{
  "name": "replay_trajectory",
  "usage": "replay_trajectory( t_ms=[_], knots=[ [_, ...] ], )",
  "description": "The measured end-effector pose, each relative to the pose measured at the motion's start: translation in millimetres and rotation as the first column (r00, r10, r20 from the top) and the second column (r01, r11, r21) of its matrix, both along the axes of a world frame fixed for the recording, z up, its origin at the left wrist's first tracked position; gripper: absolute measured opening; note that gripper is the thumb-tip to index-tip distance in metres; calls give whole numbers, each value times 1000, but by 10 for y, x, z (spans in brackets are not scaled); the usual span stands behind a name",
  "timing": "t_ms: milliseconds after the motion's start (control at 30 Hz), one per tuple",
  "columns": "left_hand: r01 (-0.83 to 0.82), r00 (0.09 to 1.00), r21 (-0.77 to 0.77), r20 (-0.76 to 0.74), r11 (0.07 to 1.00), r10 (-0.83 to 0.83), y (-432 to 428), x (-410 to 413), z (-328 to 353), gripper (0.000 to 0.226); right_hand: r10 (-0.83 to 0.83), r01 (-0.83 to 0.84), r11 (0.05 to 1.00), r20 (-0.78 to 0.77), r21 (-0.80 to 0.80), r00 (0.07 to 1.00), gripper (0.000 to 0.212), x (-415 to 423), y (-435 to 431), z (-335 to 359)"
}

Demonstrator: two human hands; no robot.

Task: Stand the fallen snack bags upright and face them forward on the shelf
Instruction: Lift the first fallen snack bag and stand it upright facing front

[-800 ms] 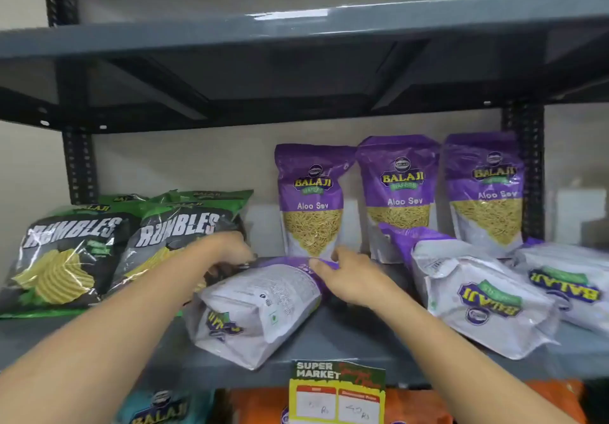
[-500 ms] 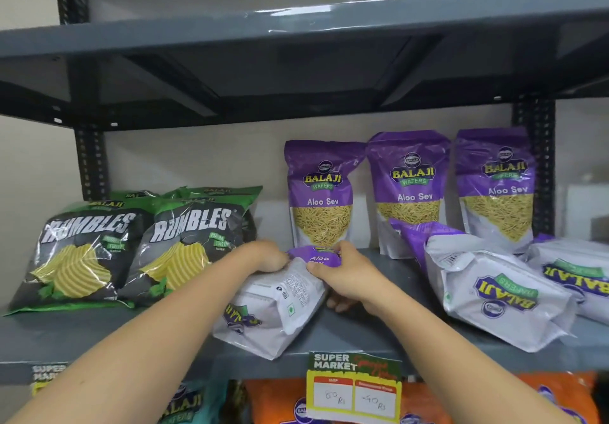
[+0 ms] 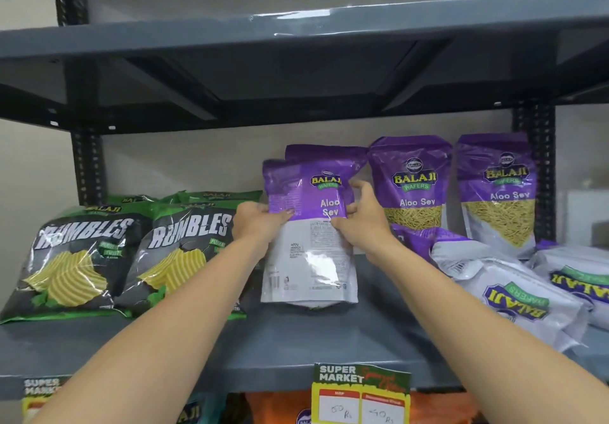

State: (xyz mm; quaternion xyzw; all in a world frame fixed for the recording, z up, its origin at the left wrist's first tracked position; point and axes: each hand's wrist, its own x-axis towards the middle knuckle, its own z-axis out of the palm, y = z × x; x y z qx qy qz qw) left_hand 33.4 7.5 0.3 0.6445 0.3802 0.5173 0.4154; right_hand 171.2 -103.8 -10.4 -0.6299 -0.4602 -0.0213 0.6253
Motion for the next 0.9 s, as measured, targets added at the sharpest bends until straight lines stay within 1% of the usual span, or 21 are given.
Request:
replay_trajectory(
  t_ms=[67,133,233,267,333,367,400,433,467,500,533,567,600,633,700,733,800,833,900],
  knots=[
    [-31,997,6,67,1000,31,-31,39,-8,33,-7,8,999,-23,39,1000,71,21,32,-19],
    [-69,992,48,105,996,64,-86,66,-37,37,-45,49,996,-48,77,998,71,33,70,-59],
    [-109,986,149,143,983,87,-164,69,-171,36,-106,120,984,-112,129,988,60,20,105,-134],
    [-109,983,162,163,981,83,-169,56,-222,36,-92,113,984,-150,139,984,59,10,111,-160],
    [-106,980,164,182,981,76,-163,9,-297,38,12,37,984,-274,174,962,62,-8,105,-191],
    [-118,982,177,165,977,89,-173,-20,-323,43,91,-13,977,-358,214,929,60,-12,98,-184],
    [-151,982,217,143,964,122,-197,-43,-349,48,160,-45,964,-438,261,885,52,-8,88,-160],
    [-205,976,288,127,935,175,-233,-58,-382,51,205,-57,954,-501,295,841,39,2,79,-133],
    [-268,963,389,122,881,239,-286,-67,-422,51,227,-57,951,-562,303,795,28,17,68,-103],
    [-323,945,499,126,804,301,-356,-66,-464,46,241,-67,955,-618,290,748,30,45,67,-82],
    [-341,934,588,121,734,336,-435,-54,-508,39,259,-95,958,-667,272,699,40,82,73,-75],
    [-307,939,645,86,700,332,-514,-26,-551,32,287,-133,954,-700,268,654,51,125,87,-78],
    [-232,957,664,27,711,288,-590,13,-588,27,308,-175,951,-715,256,628,61,166,105,-81],
    [-140,975,645,-43,752,219,-662,61,-627,24,312,-209,950,-720,231,620,67,203,121,-91],
    [3,985,567,-145,824,96,-749,158,-701,25,301,-262,950,-719,170,626,70,237,146,-99],
    [28,981,543,-174,839,80,-766,200,-729,29,293,-279,950,-713,140,637,64,235,150,-98],
    [33,973,518,-213,855,92,-774,259,-743,35,262,-283,955,-687,85,678,43,194,144,-94],
    [33,970,505,-222,863,94,-775,277,-731,36,234,-267,962,-670,56,704,36,165,133,-89],
    [34,978,457,-196,889,64,-792,295,-688,31,179,-214,977,-627,20,758,28,131,123,-81]
  ],
)
